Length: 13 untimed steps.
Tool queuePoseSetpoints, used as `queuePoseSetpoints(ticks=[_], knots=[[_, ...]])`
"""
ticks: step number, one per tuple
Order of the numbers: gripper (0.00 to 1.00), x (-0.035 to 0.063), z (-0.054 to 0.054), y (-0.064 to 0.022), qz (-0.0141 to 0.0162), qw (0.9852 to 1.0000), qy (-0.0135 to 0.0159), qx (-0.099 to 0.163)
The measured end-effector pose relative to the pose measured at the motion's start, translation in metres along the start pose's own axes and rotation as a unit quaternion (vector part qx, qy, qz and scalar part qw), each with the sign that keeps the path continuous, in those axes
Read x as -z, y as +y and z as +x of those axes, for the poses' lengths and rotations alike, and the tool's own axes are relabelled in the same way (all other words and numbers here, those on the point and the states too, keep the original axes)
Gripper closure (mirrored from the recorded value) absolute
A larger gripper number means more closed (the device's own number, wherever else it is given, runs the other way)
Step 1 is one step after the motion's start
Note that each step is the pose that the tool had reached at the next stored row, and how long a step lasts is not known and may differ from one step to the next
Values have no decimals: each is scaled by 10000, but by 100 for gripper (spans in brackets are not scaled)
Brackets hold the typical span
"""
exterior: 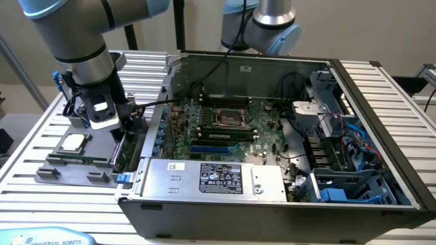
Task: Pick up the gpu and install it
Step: 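Pick up the gpu and move the gpu toward the slot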
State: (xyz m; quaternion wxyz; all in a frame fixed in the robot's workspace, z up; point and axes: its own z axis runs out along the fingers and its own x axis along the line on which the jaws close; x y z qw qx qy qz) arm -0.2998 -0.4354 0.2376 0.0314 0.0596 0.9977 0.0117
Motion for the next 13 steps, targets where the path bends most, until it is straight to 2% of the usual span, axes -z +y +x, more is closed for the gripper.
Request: queuePoseSetpoints(ticks=[13], knots=[[61,-21,4,24,-1,10000,0,11]])
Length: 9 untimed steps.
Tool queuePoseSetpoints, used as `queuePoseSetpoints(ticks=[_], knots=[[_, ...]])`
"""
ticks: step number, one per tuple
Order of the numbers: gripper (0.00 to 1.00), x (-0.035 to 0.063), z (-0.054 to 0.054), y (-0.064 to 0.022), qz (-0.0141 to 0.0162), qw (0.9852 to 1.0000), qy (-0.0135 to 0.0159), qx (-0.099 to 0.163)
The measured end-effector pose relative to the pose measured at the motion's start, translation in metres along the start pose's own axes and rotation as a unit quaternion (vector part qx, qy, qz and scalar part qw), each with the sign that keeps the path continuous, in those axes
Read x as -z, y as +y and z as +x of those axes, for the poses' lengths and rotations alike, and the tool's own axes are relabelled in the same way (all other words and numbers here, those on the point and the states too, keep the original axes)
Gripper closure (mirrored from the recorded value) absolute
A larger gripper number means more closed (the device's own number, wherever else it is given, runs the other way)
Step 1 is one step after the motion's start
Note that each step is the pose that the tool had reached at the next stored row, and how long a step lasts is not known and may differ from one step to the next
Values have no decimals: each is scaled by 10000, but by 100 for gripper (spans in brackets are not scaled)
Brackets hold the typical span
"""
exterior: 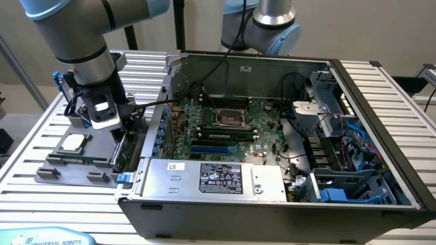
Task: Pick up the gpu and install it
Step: 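Pick up the gpu and move the gpu toward the slot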
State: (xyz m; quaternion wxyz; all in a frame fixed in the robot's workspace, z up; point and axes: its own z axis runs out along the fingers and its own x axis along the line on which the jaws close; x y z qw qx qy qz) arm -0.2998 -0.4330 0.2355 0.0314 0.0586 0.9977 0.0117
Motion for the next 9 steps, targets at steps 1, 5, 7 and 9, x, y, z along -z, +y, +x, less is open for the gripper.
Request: queuePoseSetpoints(ticks=[1,5,7,9], knots=[[61,-1,0,1,0,10000,0,2],[63,-7,1,4,0,10000,-1,9],[70,-10,1,5,-1,10000,-3,13],[70,-12,1,6,-1,10000,-3,17]])
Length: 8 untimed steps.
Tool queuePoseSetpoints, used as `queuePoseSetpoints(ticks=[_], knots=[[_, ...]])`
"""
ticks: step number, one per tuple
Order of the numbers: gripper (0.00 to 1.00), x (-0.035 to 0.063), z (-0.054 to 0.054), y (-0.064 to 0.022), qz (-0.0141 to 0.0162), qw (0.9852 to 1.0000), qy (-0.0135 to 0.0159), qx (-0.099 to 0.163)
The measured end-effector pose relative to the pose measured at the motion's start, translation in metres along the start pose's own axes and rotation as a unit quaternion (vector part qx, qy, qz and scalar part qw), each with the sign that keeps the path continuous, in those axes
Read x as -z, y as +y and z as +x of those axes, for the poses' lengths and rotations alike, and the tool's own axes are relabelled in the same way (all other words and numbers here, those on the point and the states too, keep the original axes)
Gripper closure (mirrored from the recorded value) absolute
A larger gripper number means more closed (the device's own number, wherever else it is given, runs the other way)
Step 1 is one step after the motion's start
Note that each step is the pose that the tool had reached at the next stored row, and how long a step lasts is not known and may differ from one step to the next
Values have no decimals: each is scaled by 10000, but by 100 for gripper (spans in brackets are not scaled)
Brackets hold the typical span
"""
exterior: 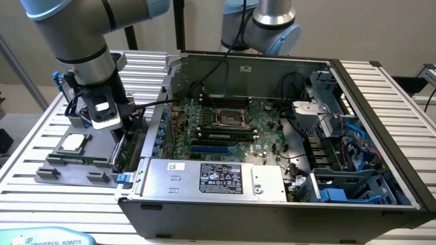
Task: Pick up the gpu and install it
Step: 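Pick up the gpu and move the gpu toward the slot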
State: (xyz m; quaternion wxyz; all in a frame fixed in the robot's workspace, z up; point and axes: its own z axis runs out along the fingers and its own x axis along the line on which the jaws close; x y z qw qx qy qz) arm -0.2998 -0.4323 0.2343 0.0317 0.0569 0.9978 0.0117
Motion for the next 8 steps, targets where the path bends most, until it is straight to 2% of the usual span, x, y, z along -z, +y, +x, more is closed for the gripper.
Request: queuePoseSetpoints(ticks=[8], knots=[[73,-1,0,0,-1,10000,-1,2]])
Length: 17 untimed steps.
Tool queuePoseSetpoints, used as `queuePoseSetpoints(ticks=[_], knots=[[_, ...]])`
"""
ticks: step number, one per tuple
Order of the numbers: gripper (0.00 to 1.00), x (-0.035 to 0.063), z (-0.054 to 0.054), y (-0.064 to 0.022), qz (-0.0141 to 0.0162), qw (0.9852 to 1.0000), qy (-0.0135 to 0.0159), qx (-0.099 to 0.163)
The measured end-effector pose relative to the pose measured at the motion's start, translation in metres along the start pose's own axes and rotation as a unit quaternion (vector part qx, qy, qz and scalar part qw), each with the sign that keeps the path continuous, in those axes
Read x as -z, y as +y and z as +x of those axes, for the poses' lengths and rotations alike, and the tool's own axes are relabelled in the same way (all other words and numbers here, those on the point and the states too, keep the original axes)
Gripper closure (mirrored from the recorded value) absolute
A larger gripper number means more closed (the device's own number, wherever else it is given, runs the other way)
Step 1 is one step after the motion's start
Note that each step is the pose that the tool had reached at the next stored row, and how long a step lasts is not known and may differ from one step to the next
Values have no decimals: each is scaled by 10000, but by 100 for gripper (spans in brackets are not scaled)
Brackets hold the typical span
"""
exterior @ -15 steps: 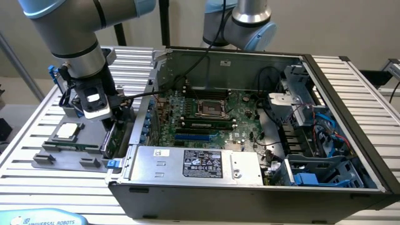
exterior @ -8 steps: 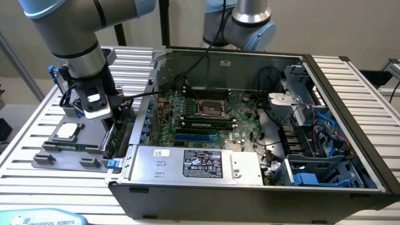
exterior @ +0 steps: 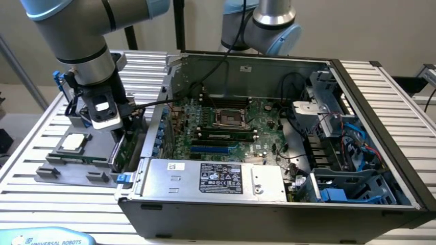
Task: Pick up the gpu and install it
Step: 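Pick up the gpu and move the gpu toward the slot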
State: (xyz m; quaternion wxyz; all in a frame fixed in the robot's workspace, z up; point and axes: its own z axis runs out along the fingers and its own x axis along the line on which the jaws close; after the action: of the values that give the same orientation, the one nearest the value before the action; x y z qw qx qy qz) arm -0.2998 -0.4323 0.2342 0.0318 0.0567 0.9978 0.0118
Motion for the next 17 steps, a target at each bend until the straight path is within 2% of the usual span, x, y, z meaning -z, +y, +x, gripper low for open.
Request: queuePoseSetpoints(ticks=[3,9,13,17], knots=[[73,0,0,0,-1,10000,1,33],[73,0,0,0,-20,9995,9,325],[73,0,0,0,-21,9994,9,341],[73,2,0,0,-33,9989,13,466]])
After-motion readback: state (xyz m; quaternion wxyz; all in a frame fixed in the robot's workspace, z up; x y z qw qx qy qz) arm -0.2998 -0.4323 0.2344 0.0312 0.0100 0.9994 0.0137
